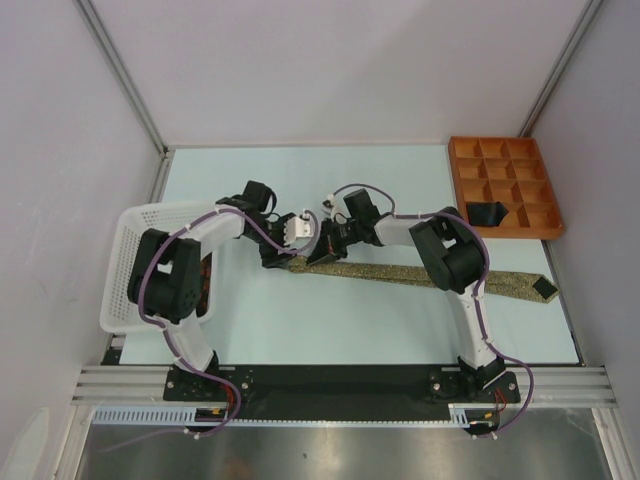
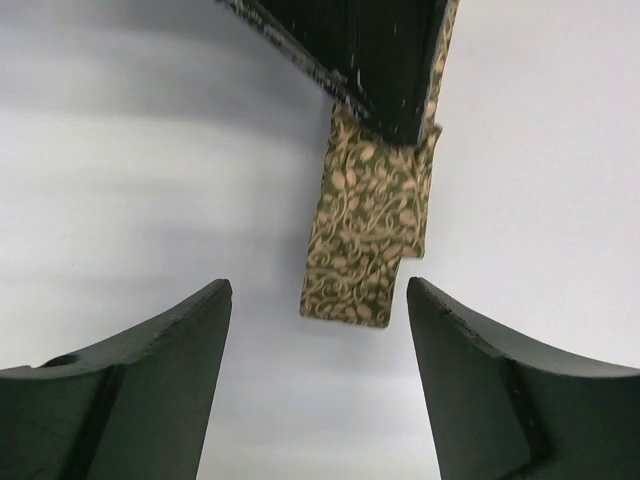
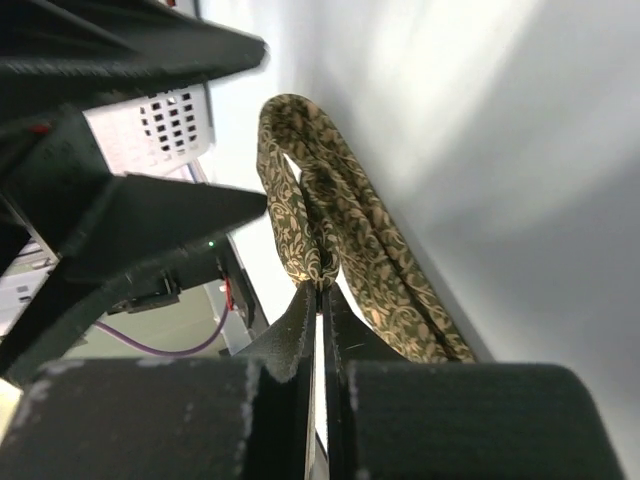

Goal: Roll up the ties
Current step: Roll the tie at the center of the board.

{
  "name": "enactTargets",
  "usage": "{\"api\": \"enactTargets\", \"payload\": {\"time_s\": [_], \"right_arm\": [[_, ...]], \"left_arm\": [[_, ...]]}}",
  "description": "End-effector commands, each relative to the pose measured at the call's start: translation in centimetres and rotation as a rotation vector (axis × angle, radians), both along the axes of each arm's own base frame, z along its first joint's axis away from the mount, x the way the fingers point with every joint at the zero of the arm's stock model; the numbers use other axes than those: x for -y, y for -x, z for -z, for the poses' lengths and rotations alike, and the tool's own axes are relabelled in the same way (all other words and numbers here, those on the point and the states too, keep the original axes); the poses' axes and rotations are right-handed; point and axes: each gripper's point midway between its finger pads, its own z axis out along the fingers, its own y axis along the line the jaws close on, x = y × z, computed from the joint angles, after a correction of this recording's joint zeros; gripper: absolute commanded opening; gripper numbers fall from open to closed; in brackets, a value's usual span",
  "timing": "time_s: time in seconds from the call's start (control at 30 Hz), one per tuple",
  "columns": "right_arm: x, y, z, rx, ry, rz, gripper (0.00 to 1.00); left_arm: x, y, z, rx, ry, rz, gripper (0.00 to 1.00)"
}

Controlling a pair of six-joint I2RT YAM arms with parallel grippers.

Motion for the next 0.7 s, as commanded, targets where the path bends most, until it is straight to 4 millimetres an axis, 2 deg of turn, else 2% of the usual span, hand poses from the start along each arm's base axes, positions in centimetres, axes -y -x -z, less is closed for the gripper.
{"api": "enactTargets", "payload": {"time_s": [0.0, 0.13, 0.2, 0.23, 0.3, 0.33, 0.43, 0.6, 0.67], "right_arm": [[0.6, 0.2, 0.9, 0.023, 0.031, -0.012, 0.00], [1.3, 0.4, 1.5, 0.004, 0.056, -0.009, 0.00], [1.4, 0.5, 1.7, 0.001, 0.061, -0.013, 0.00], [1.4, 0.5, 1.7, 0.000, 0.062, -0.014, 0.00], [1.4, 0.5, 1.7, -0.002, 0.060, -0.015, 0.00], [1.4, 0.6, 1.6, -0.004, 0.058, -0.016, 0.00], [1.3, 0.5, 1.4, -0.003, 0.050, -0.014, 0.00], [1.4, 0.5, 1.5, 0.002, 0.057, -0.014, 0.01], [1.5, 0.5, 1.4, 0.003, 0.063, -0.012, 0.01]], "left_arm": [[-0.6, 0.6, -0.6, 0.053, -0.028, 0.073, 0.77], [-0.9, 0.9, 0.6, 0.026, -0.048, 0.094, 0.74], [-1.1, 1.2, 1.1, 0.011, -0.070, 0.110, 0.66], [-1.1, 1.1, 1.1, 0.009, -0.072, 0.111, 0.56], [-1.0, 1.2, 0.9, 0.004, -0.068, 0.114, 0.48], [-0.7, 1.1, 0.5, 0.012, -0.057, 0.115, 0.42], [0.5, 1.5, -0.8, 0.020, -0.025, 0.134, 0.35], [3.2, 2.4, -2.2, -0.023, 0.038, 0.149, 0.31], [4.1, 2.8, -2.2, -0.045, 0.049, 0.149, 0.31]]}}
